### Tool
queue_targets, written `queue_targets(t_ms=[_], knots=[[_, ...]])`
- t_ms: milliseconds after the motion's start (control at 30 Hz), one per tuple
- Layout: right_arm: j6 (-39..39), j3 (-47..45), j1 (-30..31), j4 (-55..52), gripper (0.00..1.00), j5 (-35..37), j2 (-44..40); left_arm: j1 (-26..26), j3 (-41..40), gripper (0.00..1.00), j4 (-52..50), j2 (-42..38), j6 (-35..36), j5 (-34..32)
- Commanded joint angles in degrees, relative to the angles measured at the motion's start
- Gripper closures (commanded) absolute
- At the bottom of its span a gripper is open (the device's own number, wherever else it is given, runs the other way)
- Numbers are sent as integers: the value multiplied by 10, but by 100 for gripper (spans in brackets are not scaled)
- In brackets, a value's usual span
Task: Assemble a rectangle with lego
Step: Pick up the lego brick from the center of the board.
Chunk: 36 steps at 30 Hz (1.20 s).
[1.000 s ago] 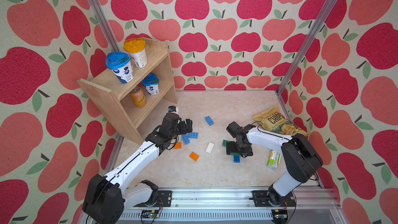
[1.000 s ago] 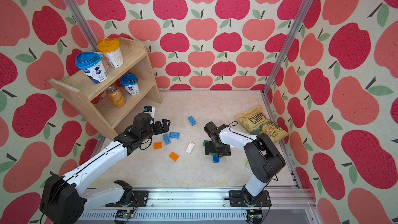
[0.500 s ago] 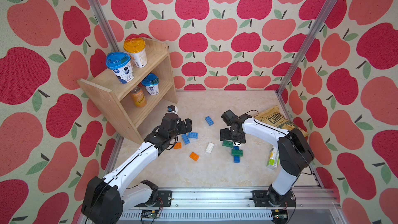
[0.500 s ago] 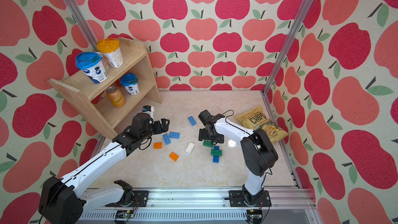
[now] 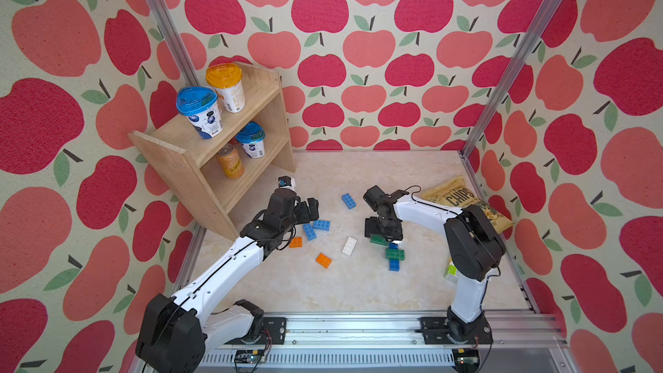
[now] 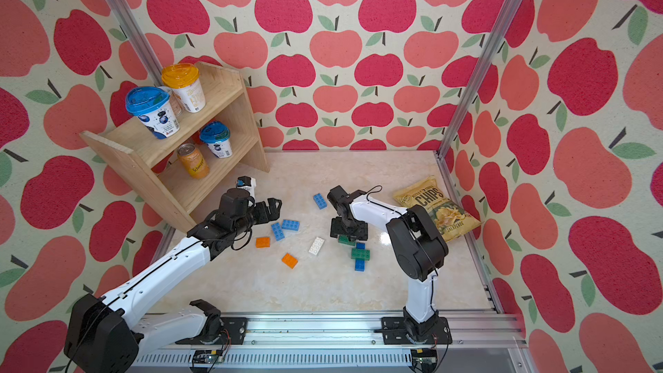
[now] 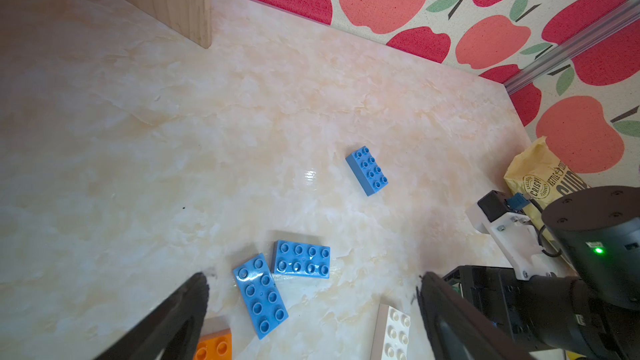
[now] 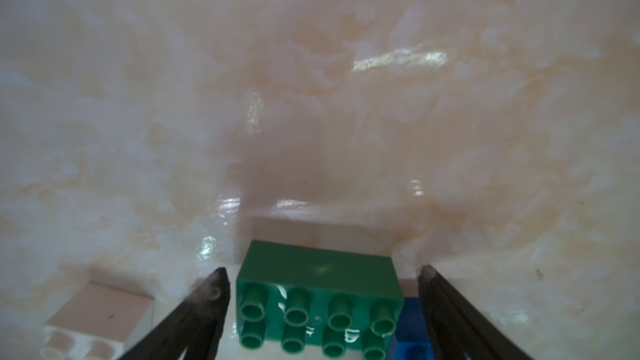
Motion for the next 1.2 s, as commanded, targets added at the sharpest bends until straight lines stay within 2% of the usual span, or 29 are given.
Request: queue_targets(t_ms=[0,133,333,467,633,733,967,1167], knots=[[-3,-9,-2,-6,14,-11,1,3,-9,3,-7,-13,7,-8],[-5,-20,-1,-4,23,-13,-1,4,-11,3,-6,-14,5,-8],[-10,-24,-1,6,30,-15,-1,4,-11,3,-4,-13,3,-7],[-11,-24,-1,7,31,-14,1,5,-10,3,-5,-14,4,-9],[-14,-17,3,7,43,-6,-2,5,-10,2,-6,-16,4,-9],[-12,0,9,-4,46,17,-9,6,-10,3,-7,-16,5,-9],[4,20,19,-19,50,53,-55,6,-10,3,-6,-16,6,-6],[36,-21,27,-30,53,67,-132,7,-7,3,-3,-14,7,-1]])
